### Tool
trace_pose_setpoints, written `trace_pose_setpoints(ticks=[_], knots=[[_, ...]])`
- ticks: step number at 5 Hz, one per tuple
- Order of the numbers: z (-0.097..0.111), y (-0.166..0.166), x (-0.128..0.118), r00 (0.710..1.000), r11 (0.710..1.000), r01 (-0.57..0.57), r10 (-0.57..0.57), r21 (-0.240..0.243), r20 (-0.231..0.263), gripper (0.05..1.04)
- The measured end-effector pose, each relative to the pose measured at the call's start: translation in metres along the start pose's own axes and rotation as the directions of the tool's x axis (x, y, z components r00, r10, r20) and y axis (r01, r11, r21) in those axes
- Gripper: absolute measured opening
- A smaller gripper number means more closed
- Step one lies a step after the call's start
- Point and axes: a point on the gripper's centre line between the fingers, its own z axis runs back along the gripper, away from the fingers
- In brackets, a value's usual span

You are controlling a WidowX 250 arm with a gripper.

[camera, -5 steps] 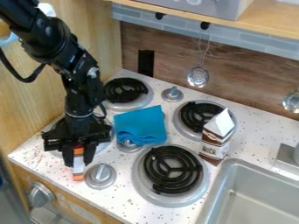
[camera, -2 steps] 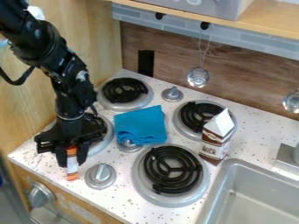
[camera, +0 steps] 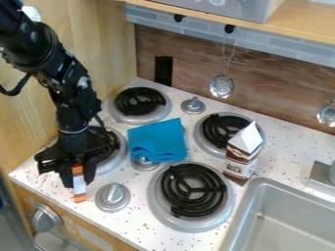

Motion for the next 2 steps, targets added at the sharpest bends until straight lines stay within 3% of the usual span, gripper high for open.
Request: trace_pose_setpoints(ticks=[2], knots=[[-0.0022, 0.0081, -0.0021, 0.999, 1.0, -0.027, 0.028, 0.01, -0.033, 1.002]])
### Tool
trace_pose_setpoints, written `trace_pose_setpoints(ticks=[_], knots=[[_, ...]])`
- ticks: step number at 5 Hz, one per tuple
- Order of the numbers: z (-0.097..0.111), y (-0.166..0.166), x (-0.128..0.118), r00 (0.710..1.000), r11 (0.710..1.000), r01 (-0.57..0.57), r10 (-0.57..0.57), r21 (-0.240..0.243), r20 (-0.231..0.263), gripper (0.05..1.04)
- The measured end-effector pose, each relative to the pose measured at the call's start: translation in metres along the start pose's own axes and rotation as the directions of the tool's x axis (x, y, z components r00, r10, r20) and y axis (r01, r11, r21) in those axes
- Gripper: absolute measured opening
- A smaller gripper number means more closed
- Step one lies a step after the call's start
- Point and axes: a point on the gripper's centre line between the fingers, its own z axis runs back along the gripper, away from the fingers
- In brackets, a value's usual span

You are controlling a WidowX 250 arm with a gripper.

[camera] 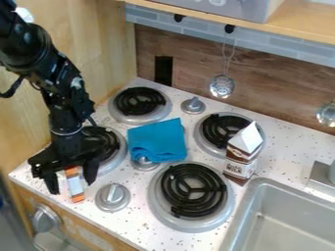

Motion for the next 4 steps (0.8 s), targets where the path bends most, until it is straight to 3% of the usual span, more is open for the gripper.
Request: trace_pose_setpoints(ticks=[2, 3, 4], knots=[[0.015, -0.003, 0.0, 1.0, 0.999, 0.002, -0.001, -0.047, 0.025, 1.004], [0.029, -0.009, -0.004, 0.999, 0.997, 0.008, -0.005, -0.074, 0.037, 1.001], [0.056, -0.017, -0.008, 0.998, 0.996, 0.025, -0.019, -0.091, 0.066, 1.001]])
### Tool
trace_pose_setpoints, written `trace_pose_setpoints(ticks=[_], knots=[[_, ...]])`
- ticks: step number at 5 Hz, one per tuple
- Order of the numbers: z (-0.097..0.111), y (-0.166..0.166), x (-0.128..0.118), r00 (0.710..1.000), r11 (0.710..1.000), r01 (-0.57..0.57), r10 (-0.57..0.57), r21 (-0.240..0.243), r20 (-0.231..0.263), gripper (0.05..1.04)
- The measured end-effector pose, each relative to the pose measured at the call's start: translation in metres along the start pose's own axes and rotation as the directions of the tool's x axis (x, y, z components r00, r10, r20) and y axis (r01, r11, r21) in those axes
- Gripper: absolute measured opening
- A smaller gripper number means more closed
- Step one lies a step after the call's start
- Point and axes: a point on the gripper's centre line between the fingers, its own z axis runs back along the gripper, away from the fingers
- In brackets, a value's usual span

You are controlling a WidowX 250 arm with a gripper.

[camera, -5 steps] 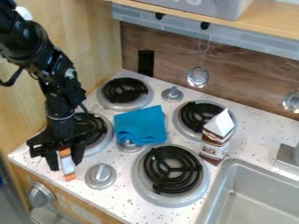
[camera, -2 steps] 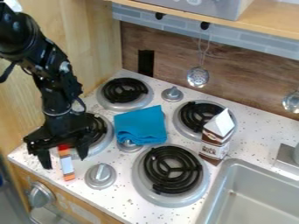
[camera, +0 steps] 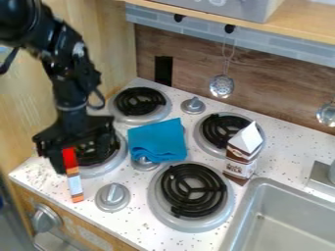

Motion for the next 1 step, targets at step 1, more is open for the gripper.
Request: trace_pose_setpoints(ticks=[1], knots=[[0.0501, -0.0015, -0.0002, 1.0, 0.997, 0.007, -0.005, -0.071, 0.028, 1.001]])
